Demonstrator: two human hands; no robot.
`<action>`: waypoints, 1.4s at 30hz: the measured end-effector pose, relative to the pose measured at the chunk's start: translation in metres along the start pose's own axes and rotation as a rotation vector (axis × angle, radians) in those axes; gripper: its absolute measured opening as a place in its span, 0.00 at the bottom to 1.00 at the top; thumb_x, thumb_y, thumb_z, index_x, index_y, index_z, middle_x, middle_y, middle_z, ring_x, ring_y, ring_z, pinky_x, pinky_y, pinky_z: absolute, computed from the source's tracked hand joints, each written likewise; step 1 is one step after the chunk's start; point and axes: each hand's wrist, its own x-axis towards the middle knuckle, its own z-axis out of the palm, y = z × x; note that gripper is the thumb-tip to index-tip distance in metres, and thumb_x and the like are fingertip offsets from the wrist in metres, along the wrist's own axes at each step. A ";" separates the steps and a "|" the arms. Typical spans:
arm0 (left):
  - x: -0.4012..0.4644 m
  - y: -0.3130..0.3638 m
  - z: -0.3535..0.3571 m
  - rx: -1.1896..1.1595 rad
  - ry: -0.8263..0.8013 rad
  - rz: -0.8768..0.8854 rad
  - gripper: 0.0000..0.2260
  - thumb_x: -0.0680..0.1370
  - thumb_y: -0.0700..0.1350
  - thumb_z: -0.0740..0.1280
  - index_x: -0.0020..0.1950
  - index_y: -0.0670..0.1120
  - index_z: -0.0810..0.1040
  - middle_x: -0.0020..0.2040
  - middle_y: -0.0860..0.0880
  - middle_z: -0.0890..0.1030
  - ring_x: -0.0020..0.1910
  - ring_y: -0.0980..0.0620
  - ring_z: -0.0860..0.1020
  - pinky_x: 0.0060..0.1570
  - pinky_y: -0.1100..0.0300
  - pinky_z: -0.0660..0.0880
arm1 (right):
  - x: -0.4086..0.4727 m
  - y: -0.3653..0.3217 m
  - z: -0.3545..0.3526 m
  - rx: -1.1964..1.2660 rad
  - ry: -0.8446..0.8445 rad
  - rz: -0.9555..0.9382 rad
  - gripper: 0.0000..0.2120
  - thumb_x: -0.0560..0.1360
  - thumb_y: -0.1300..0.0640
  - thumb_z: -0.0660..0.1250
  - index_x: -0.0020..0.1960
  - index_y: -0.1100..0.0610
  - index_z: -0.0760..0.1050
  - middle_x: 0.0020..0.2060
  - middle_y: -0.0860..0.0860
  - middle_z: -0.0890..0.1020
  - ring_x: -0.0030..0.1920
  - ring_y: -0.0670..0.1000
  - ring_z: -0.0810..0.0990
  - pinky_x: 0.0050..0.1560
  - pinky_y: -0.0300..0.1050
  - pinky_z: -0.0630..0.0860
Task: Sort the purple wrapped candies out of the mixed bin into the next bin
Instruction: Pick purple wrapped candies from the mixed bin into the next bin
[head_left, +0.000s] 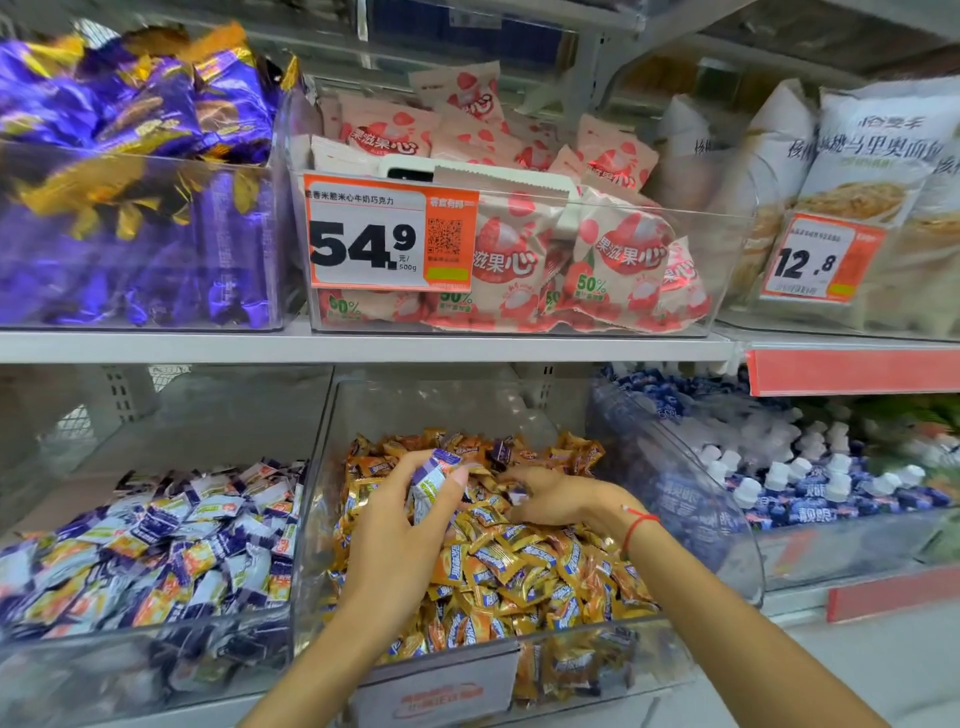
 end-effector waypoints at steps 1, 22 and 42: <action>0.000 0.001 0.000 -0.002 -0.006 0.002 0.15 0.76 0.56 0.65 0.60 0.52 0.76 0.48 0.55 0.82 0.38 0.62 0.81 0.47 0.49 0.81 | -0.011 -0.002 -0.001 0.048 -0.017 -0.042 0.26 0.79 0.58 0.64 0.75 0.50 0.61 0.73 0.48 0.64 0.72 0.52 0.65 0.71 0.46 0.64; 0.001 -0.009 -0.002 0.050 0.004 0.011 0.27 0.70 0.73 0.60 0.61 0.57 0.75 0.56 0.56 0.80 0.56 0.53 0.79 0.55 0.46 0.78 | -0.065 -0.021 0.004 -0.074 0.258 -0.214 0.17 0.78 0.48 0.65 0.63 0.54 0.78 0.62 0.47 0.79 0.60 0.45 0.77 0.62 0.46 0.74; 0.001 -0.006 -0.001 0.007 -0.027 0.018 0.30 0.69 0.73 0.61 0.59 0.51 0.76 0.51 0.47 0.81 0.49 0.48 0.81 0.52 0.42 0.78 | -0.086 -0.030 0.017 -0.294 0.273 -0.317 0.13 0.74 0.49 0.71 0.58 0.45 0.81 0.58 0.42 0.81 0.59 0.44 0.77 0.57 0.43 0.74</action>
